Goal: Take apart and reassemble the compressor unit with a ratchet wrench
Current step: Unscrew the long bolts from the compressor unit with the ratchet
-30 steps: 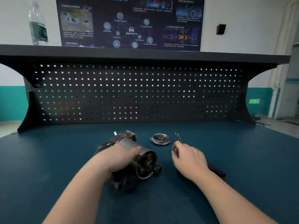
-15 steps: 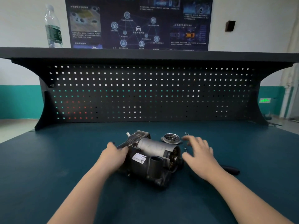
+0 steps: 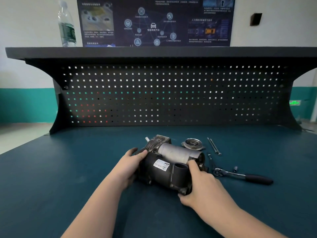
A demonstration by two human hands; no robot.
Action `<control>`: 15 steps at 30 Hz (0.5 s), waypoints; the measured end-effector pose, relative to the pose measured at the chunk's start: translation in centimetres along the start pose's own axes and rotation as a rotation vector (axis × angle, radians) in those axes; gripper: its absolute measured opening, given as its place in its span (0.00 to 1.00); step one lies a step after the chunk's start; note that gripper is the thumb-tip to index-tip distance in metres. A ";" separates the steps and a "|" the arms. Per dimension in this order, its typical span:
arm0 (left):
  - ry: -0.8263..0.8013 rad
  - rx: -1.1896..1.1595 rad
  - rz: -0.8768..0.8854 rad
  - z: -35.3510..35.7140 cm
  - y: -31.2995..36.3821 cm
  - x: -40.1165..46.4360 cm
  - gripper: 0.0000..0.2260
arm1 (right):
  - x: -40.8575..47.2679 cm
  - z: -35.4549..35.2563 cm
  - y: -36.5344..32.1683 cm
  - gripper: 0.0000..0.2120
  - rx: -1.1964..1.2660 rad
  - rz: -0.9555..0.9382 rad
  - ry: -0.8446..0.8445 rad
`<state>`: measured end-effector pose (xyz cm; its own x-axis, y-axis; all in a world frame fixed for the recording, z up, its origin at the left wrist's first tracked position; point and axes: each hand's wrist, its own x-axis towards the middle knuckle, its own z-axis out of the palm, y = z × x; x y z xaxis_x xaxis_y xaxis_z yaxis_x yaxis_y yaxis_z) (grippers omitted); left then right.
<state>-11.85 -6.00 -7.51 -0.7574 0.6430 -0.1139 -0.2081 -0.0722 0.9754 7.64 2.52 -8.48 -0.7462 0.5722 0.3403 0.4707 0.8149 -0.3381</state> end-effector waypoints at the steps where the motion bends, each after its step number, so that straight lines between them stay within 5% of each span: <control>1: 0.005 0.008 -0.014 0.1 0.2 -0.1 0.17 | 0.0 -0.1 0.1 0.23 -0.007 -0.004 0.003; 4: 0.039 0.010 -0.061 0.1 1.0 -0.5 0.06 | 0.2 -0.9 0.4 0.24 -0.021 -0.011 0.008; 10: 0.239 0.368 0.067 -0.7 2.8 -1.0 0.16 | 0.1 -2.6 0.6 0.31 0.125 -0.099 0.065; 15: 0.480 0.481 0.354 -1.4 4.7 -3.2 0.21 | 0.0 -3.1 -0.9 0.23 0.632 -0.092 0.097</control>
<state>-11.29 -9.44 -2.81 -0.9372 0.2339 0.2587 0.3064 0.1982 0.9310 8.66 2.11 -5.40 -0.7102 0.5328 0.4602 0.0168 0.6663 -0.7455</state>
